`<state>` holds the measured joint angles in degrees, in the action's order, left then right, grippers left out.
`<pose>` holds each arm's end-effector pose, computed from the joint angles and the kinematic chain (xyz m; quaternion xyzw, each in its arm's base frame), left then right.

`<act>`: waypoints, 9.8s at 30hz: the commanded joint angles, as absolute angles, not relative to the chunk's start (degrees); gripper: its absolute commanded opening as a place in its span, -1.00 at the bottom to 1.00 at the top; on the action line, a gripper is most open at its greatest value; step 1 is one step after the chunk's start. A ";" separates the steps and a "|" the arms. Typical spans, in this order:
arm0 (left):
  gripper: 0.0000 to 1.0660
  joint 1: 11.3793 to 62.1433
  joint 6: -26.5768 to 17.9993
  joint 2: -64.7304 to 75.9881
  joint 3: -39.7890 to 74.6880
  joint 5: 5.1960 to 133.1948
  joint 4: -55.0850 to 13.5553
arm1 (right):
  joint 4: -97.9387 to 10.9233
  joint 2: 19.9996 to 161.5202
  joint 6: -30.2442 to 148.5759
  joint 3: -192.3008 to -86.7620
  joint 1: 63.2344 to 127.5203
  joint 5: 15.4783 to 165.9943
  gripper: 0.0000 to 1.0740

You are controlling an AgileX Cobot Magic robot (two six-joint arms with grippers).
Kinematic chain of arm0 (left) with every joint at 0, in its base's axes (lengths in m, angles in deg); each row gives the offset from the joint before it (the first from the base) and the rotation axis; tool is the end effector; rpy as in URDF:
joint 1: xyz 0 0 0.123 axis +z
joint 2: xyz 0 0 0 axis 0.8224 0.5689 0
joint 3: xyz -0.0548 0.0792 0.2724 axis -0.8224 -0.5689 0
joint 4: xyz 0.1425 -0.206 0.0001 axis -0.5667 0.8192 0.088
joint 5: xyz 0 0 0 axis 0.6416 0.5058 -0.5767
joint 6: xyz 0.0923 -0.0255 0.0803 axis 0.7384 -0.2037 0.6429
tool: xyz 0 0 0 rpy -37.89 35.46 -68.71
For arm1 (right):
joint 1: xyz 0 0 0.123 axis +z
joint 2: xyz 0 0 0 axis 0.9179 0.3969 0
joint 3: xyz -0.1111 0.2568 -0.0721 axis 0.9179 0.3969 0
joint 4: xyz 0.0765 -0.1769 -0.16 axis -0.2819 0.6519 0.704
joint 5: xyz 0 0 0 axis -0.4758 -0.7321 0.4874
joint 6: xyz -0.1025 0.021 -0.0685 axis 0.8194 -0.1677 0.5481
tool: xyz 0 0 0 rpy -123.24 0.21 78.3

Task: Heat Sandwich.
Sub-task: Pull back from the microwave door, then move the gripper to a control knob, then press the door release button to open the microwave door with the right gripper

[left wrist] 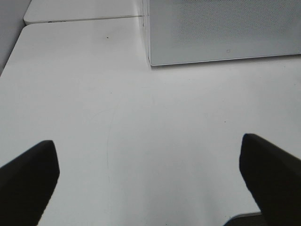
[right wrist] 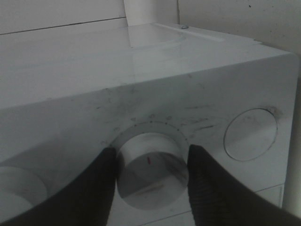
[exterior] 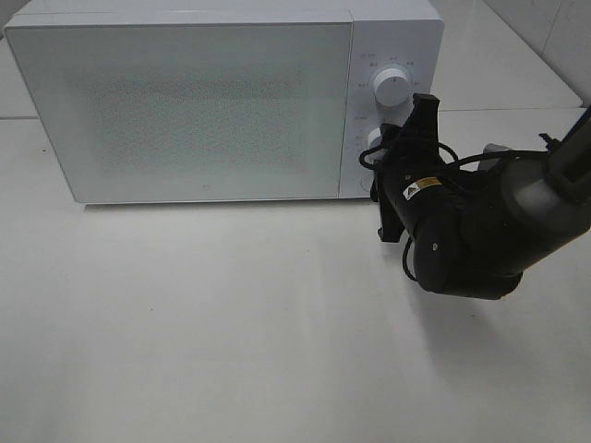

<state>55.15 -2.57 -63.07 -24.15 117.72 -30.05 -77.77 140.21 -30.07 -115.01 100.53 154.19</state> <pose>0.0206 -0.0101 0.2639 0.0433 0.8450 -0.0217 0.5326 0.3525 0.1586 0.1168 0.5428 0.5103 0.5046 0.4363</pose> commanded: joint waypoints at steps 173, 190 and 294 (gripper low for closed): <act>0.86 55.27 -2.74 -64.27 -24.38 117.44 -29.59 | -46.77 20.29 56.50 -100.86 71.37 28.20 0.39; 0.86 55.27 -2.74 -64.27 -24.38 117.44 -29.59 | -46.83 28.71 56.22 -99.42 71.37 49.97 0.39; 0.86 55.27 -2.74 -64.27 -24.38 117.44 -29.59 | -79.78 121.64 34.27 -91.35 106.03 156.94 0.38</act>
